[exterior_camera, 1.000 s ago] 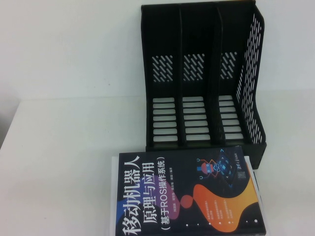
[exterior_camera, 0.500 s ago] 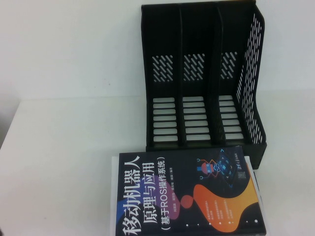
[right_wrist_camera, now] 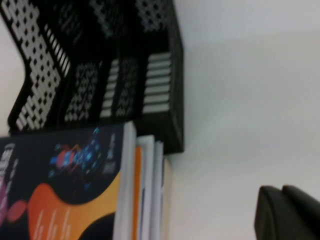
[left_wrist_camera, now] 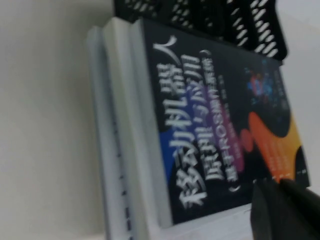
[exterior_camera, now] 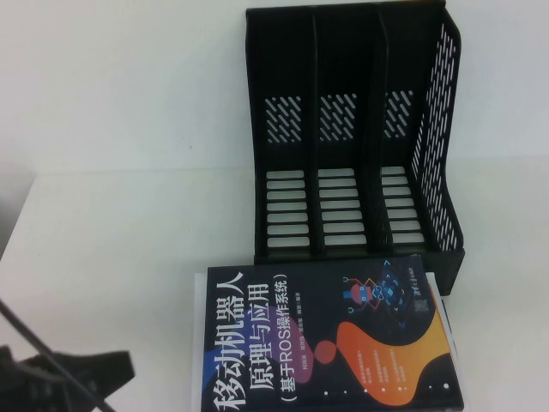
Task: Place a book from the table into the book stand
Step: Push book with right arm
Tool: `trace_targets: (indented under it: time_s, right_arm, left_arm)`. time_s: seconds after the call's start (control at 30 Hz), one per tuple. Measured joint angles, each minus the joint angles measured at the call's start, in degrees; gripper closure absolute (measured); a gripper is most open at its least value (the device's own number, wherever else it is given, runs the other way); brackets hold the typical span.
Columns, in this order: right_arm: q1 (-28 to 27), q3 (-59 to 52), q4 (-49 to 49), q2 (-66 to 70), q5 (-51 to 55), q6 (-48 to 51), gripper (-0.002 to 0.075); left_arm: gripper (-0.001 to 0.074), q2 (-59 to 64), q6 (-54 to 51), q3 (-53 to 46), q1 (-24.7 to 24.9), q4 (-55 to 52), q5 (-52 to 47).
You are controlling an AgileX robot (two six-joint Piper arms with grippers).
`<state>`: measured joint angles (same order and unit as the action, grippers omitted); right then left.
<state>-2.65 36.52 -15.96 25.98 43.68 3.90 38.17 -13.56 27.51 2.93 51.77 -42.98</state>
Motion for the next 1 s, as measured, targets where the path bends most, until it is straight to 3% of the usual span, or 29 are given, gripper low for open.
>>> trace_targets:
  time_s: [0.2, 0.43, 0.63, 0.8, 1.0]
  right_arm:
    - [0.0, -0.23, -12.33, 9.69, 5.06, 7.28, 0.0729]
    - [0.0, -0.23, -25.48, 25.39, 6.99, 21.83, 0.0729]
    - [1.04, 1.33, -27.22, 40.28, 3.12, 25.1, 0.0729]
    - [7.73, 5.06, -26.97, 47.51, -0.2, 25.22, 0.0729]
    - [14.72, 9.37, -20.48, 55.37, -4.55, 18.53, 0.0729]
  left_arm:
    - [0.0737, 6.38, -8.38, 0.0, 0.0, 13.34, 6.36]
    - [0.0737, 12.96, -9.05, 0.0, 0.0, 17.14, 10.73]
    - [0.0737, 19.79, -12.83, 0.69, 0.0, 17.77, 11.2]
    - [0.0737, 27.35, -15.16, 3.63, 0.0, 18.12, 7.79]
    - [0.0737, 31.48, -18.56, 5.98, 0.0, 19.04, 5.64]
